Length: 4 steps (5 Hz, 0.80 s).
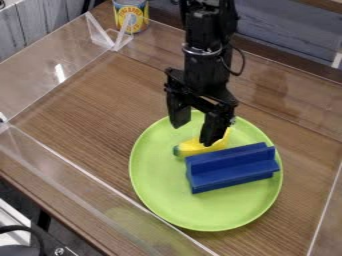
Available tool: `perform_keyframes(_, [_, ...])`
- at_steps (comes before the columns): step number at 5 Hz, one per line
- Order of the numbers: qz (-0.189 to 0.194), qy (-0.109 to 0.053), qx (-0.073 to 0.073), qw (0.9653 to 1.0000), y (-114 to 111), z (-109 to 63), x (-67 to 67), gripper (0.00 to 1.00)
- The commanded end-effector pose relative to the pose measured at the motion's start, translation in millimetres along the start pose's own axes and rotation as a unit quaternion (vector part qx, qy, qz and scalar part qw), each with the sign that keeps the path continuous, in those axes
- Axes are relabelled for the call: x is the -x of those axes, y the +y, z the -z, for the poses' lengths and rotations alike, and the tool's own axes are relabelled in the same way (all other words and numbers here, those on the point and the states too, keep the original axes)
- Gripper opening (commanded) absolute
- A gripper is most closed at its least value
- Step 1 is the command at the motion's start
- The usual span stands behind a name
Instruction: Remove the banana from inside the green plate and put it on the table
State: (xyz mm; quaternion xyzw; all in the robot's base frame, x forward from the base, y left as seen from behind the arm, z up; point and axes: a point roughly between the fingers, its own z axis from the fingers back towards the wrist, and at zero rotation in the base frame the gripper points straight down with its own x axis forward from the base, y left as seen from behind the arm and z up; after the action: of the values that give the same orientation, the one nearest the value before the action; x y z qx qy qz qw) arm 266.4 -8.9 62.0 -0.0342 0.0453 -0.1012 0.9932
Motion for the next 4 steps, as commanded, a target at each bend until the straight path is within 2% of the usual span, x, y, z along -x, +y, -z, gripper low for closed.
perform_keyframes(1, [-0.005,-0.024,-0.005,0.9997,5.0,-13.0,-7.2,1.00])
perform_keyframes(4, [-0.005,-0.012,-0.004,0.9999,7.6,-7.1,-9.3,1.00])
